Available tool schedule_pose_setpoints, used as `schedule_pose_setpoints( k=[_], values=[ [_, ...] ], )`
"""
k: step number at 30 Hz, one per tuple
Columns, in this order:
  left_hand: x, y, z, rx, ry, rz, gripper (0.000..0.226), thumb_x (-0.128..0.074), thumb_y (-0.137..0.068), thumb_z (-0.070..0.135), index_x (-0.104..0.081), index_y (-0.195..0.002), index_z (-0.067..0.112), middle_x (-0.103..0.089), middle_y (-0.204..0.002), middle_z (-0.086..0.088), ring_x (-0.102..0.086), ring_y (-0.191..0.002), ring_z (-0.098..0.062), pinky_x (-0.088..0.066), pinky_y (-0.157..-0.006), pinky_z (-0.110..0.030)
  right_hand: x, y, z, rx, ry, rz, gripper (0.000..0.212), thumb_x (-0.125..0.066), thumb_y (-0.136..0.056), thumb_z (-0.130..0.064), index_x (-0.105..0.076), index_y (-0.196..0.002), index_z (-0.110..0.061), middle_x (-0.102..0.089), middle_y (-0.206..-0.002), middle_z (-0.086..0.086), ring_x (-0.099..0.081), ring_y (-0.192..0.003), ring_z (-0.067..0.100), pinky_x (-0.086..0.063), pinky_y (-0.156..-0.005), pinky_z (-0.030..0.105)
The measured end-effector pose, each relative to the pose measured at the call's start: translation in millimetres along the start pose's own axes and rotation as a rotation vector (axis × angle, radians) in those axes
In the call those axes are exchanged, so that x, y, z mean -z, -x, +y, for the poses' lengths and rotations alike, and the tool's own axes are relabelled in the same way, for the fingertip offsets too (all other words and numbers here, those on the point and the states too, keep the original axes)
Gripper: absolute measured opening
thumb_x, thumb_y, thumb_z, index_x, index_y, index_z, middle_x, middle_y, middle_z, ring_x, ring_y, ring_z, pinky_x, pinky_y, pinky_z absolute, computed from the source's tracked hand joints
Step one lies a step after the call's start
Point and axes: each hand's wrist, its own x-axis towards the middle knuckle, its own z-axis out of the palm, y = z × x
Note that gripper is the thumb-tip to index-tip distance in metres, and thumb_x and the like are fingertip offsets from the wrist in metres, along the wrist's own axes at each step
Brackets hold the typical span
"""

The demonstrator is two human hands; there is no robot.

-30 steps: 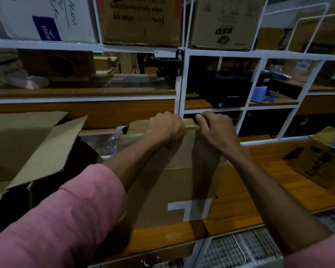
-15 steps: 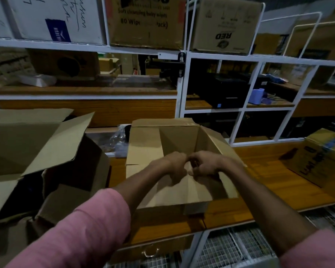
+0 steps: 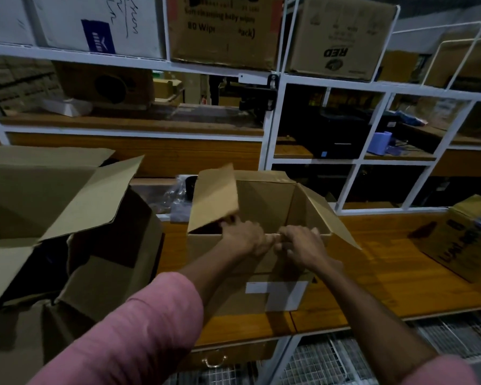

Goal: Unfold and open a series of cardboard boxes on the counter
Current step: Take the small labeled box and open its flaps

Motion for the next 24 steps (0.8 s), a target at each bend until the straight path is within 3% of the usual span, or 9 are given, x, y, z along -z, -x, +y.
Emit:
schedule_pose_setpoints(
  k=[2,4,7,9,12,14,16,21,24],
  values=[
    [-2.8,2.9,-14.6,0.068,-0.168,0.176,0.080,-0.015,-0.096,0.074,-0.047,-0.144,0.018,-0.042,-0.153,-0.017,-0.015,-0.151,-0.044,0.005,-0.104,-0.082,-0.5,0.1,2.9,-0.002,-0.004,0.008,0.015,-0.061,-0.092,-0.021,-0.059,-0.102,-0.032,-0.061,-0.104,-0.009,-0.055,-0.103,0.013,-0.033,-0.100,0.039],
    [-1.3,5.6,-30.9,0.098,-0.201,0.328,0.084,-0.004,-0.095,0.074,-0.049,-0.143,0.023,-0.042,-0.155,-0.012,-0.007,-0.153,-0.040,0.017,-0.100,-0.083,-1.5,-0.5,4.9,0.005,-0.012,0.012,0.015,-0.062,-0.093,-0.023,-0.060,-0.106,-0.031,-0.062,-0.106,-0.008,-0.056,-0.104,0.014,-0.032,-0.099,0.038],
    [-1.8,7.2,-57.7,0.236,-0.079,0.324,0.074,-0.013,-0.098,0.070,-0.052,-0.140,0.023,-0.041,-0.156,-0.011,-0.010,-0.153,-0.040,0.012,-0.101,-0.085,-1.5,-1.0,3.9,0.013,-0.026,0.026,0.016,-0.062,-0.094,-0.027,-0.061,-0.109,-0.031,-0.063,-0.108,-0.008,-0.057,-0.106,0.013,-0.032,-0.098,0.038],
    [-8.8,7.9,-73.0,0.327,0.081,0.285,0.067,-0.022,-0.099,0.066,-0.055,-0.134,0.019,-0.045,-0.150,-0.014,-0.023,-0.148,-0.040,-0.010,-0.105,-0.081,-2.7,-1.3,2.9,0.016,0.002,0.044,0.017,-0.062,-0.094,-0.028,-0.061,-0.111,-0.030,-0.064,-0.109,-0.007,-0.057,-0.107,0.014,-0.032,-0.095,0.037],
    [-21.1,10.7,-83.8,0.293,0.316,0.360,0.054,-0.032,-0.102,0.055,-0.061,-0.089,0.012,-0.063,-0.109,-0.017,-0.054,-0.114,-0.034,-0.049,-0.087,-0.047,-5.2,-1.1,2.5,0.009,0.041,0.080,0.017,-0.063,-0.094,-0.028,-0.061,-0.111,-0.030,-0.065,-0.109,-0.007,-0.057,-0.105,0.014,-0.032,-0.092,0.036],
    [-24.2,13.0,-84.3,0.289,0.359,0.466,0.050,-0.036,-0.103,0.048,-0.050,-0.069,0.015,-0.060,-0.081,-0.011,-0.056,-0.073,-0.020,-0.037,-0.059,-0.029,-7.5,-0.7,2.6,0.007,0.052,0.105,0.017,-0.064,-0.094,-0.026,-0.061,-0.110,-0.030,-0.065,-0.109,-0.007,-0.057,-0.104,0.014,-0.032,-0.092,0.035],
    [-23.6,13.1,-85.4,0.316,0.402,0.525,0.044,-0.039,-0.104,0.042,-0.048,-0.068,0.018,-0.054,-0.072,-0.006,-0.044,-0.060,-0.012,-0.027,-0.052,-0.028,-10.8,-2.0,2.4,0.001,0.072,0.126,0.017,-0.063,-0.094,-0.025,-0.060,-0.110,-0.029,-0.064,-0.108,-0.006,-0.056,-0.105,0.015,-0.031,-0.092,0.035],
    [-35.1,3.7,-87.6,0.257,0.476,0.621,0.035,-0.038,-0.106,0.034,-0.050,-0.077,0.019,-0.058,-0.079,-0.007,-0.050,-0.064,-0.013,-0.036,-0.061,-0.031,-29.5,-4.0,6.2,0.016,0.118,0.241,0.024,-0.066,-0.091,-0.028,-0.060,-0.114,-0.028,-0.064,-0.107,-0.003,-0.056,-0.103,0.019,-0.034,-0.093,0.039],
    [-63.3,4.3,-82.1,0.206,0.607,0.784,0.032,-0.038,-0.105,0.037,-0.058,-0.115,0.014,-0.053,-0.131,-0.015,-0.053,-0.120,-0.029,-0.042,-0.101,-0.042,-49.6,4.5,15.3,0.051,0.082,0.385,0.043,-0.081,-0.079,-0.021,-0.062,-0.118,-0.019,-0.062,-0.105,0.005,-0.057,-0.101,0.027,-0.040,-0.095,0.044]
  ],
)
